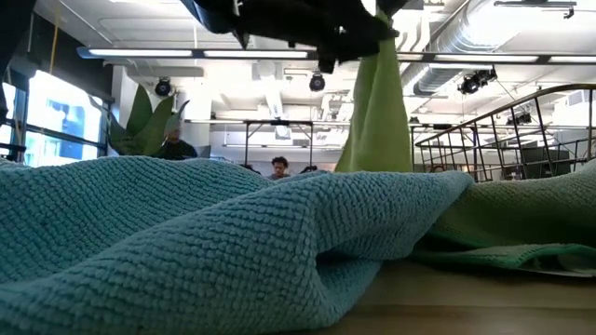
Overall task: Fold microfiber towels
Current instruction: Fold the light green microfiber cloth
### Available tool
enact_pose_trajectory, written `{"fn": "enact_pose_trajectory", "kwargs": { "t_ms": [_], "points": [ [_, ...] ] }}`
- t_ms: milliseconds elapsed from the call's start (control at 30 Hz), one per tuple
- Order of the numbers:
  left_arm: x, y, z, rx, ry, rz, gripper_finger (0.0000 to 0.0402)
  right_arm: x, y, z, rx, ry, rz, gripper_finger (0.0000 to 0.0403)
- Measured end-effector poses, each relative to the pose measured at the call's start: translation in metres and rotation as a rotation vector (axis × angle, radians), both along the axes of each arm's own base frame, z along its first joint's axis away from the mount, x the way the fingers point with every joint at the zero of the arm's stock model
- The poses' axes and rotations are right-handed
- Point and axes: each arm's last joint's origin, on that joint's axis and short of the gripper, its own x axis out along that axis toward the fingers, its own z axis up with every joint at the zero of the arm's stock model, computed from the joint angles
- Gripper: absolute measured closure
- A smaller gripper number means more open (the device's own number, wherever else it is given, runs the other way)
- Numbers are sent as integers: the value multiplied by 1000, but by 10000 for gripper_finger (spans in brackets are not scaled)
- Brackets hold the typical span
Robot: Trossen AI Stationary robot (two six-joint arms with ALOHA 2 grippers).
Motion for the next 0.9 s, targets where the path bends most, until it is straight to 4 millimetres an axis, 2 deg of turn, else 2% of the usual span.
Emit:
{"fn": "enact_pose_trajectory", "kwargs": {
  "t_ms": [100,333,600,900],
  "points": [
    [-3,3,13,32,-70,-10,245,0,2,-1,56,0,24,402],
    [-7,6,23,-25,-156,-173,245,1,3,0,57,-7,33,402],
    [-6,-1,20,-60,-124,-321,245,1,2,0,56,-6,31,402],
    [-5,-10,8,-64,-7,-348,245,1,2,0,55,-6,31,402]
  ]
}}
